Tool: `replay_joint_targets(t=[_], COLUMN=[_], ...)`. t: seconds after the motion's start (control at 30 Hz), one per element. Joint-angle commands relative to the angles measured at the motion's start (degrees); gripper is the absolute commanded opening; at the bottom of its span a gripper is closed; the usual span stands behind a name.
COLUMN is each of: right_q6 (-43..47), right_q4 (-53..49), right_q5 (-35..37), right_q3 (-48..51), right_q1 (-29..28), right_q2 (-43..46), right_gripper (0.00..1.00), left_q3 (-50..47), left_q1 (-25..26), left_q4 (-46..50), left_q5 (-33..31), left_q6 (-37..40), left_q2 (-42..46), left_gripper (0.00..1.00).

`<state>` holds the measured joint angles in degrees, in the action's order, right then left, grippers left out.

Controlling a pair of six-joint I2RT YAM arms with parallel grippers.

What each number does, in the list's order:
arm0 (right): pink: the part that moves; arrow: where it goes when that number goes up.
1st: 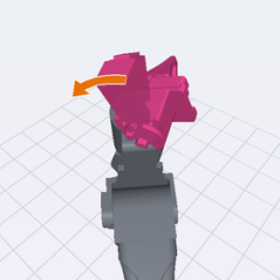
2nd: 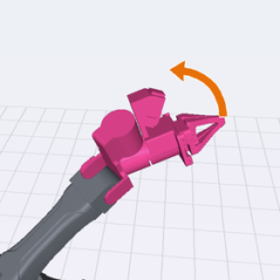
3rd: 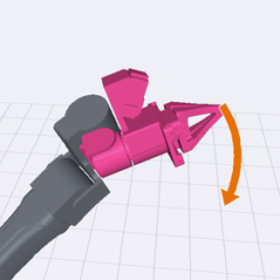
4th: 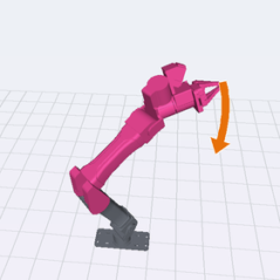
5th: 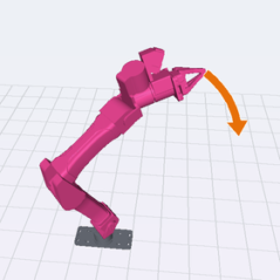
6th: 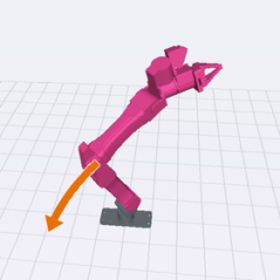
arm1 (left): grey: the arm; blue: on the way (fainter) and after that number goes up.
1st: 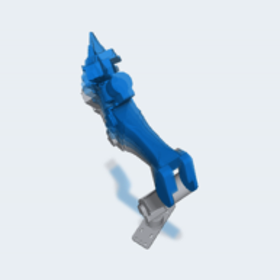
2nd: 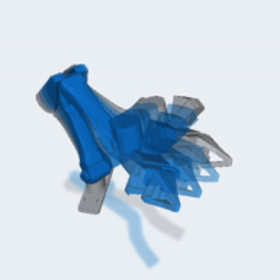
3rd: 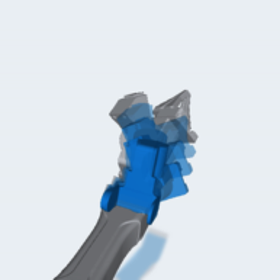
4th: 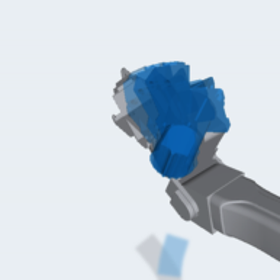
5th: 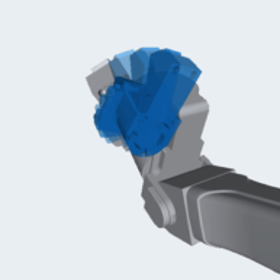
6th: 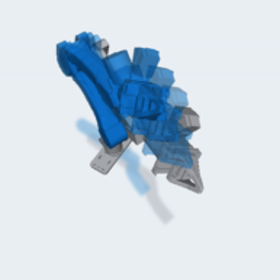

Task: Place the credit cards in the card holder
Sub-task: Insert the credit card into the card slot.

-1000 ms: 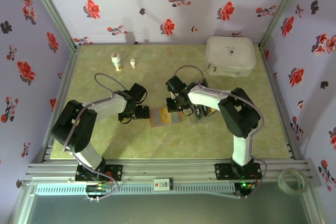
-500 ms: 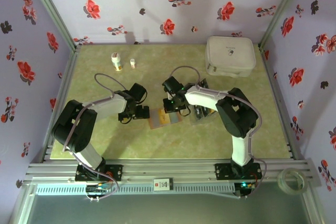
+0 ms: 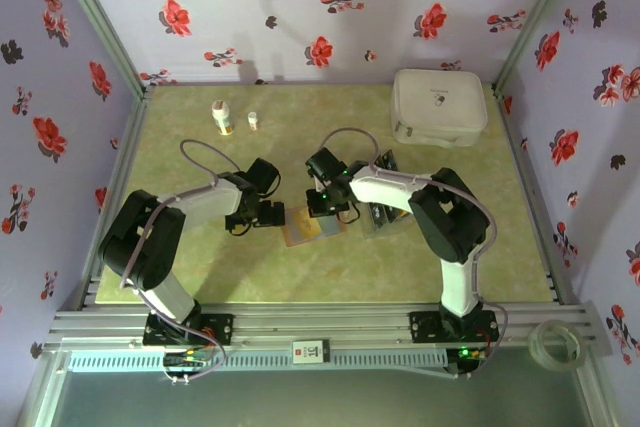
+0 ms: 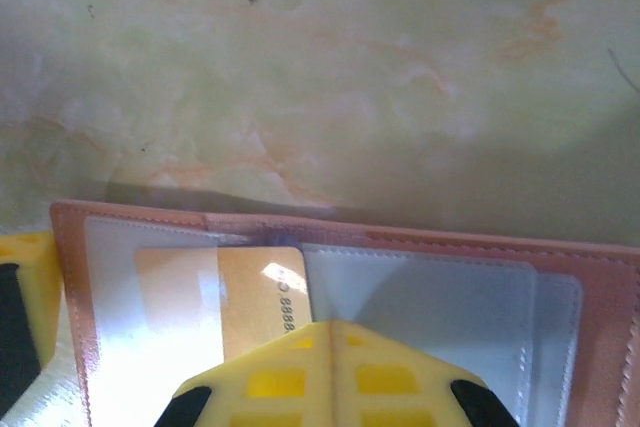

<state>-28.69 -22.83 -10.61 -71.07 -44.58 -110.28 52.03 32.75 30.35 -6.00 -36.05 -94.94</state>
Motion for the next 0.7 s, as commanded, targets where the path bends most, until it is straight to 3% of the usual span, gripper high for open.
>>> replay_joint_targets(t=[0.0, 0.67], right_q6=[-0.8, -1.8], right_q4=[-0.3, 0.2], right_q5=[1.7, 0.3], right_q3=[2.7, 3.3], right_q1=[1.0, -2.7], right_q2=[3.9, 1.8], right_gripper=[0.0, 0.0], left_q3=[-0.7, -0.8], left_q1=[0.1, 0.0], left_q4=[-5.3, -5.6], left_q5=[1.5, 1.7], left_q6=[1.1, 1.2], left_q2=[-3.3, -3.8], left_gripper=[1.0, 1.0])
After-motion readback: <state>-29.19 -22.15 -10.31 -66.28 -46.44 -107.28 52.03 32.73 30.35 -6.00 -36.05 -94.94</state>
